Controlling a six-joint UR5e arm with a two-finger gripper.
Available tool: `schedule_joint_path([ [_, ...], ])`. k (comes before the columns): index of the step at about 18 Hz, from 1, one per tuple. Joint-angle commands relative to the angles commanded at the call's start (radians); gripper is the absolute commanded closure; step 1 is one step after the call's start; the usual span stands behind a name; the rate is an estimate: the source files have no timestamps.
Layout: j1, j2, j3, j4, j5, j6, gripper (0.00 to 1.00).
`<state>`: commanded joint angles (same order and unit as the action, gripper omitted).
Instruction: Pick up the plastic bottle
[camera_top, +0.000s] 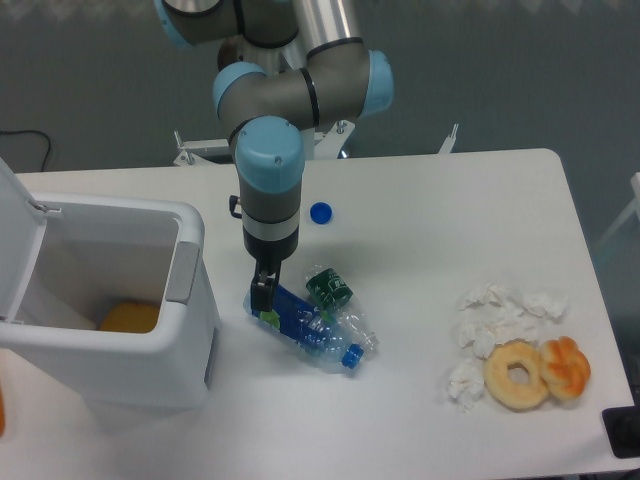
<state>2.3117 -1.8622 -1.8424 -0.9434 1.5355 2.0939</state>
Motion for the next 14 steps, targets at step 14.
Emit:
schedule_joint_path([
  [14, -0.017, -0.098, 0.045, 0.009, 0.051, 0.017, 0.00],
])
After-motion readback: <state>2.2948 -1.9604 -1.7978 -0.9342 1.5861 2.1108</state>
